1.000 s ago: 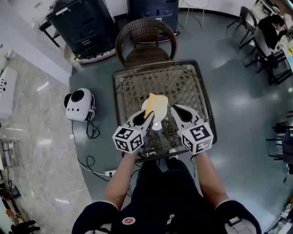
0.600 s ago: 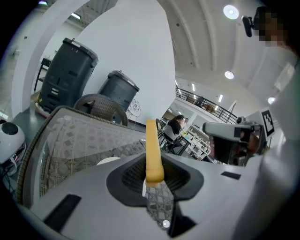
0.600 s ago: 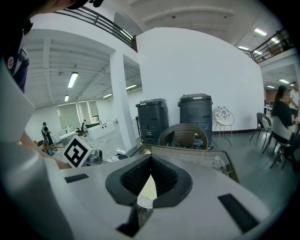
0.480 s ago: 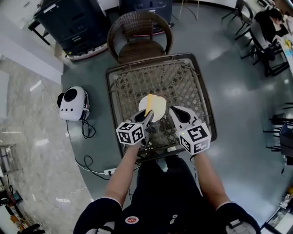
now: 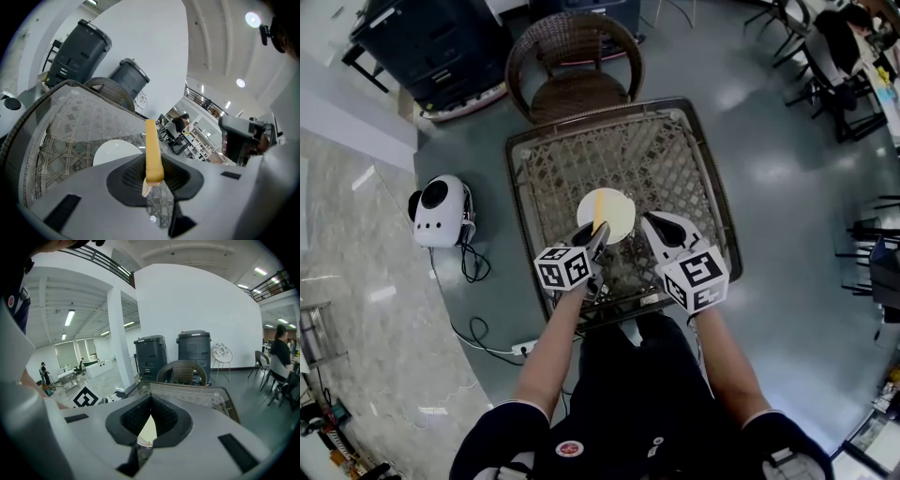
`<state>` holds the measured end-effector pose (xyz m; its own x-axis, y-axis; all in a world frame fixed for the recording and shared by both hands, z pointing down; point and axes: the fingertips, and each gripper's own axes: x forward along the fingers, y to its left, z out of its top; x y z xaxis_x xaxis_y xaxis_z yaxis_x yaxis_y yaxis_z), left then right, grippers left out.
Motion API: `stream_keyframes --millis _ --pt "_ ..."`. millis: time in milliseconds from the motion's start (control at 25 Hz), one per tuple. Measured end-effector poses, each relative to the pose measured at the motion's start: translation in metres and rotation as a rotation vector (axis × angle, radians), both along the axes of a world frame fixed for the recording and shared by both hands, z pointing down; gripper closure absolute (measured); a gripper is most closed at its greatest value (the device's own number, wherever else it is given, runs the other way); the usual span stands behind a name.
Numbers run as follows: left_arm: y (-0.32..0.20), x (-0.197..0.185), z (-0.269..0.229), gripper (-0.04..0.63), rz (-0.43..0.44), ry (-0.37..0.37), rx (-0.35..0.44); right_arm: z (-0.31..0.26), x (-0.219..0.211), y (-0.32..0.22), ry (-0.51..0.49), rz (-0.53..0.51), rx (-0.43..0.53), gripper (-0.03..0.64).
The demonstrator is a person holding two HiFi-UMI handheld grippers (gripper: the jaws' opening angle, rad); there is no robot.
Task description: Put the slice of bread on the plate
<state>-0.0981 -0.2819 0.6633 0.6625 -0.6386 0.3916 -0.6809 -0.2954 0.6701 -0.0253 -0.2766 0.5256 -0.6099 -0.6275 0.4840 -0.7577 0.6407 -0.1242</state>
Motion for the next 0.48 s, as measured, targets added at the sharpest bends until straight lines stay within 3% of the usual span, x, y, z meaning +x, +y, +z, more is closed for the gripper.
stream_keyframes --millis 160,480 --pt "-0.001 -0.006 0.006 0.505 -0.021 -0.014 -0.025 0.001 -0.001 0.000 -0.001 -0.001 -0.006 0.611" --pt "0.000 -0.020 0.021 0.494 -0.062 -0.152 -0.060 0.002 -0.005 0.001 -0.008 -0.010 -0.010 0.611"
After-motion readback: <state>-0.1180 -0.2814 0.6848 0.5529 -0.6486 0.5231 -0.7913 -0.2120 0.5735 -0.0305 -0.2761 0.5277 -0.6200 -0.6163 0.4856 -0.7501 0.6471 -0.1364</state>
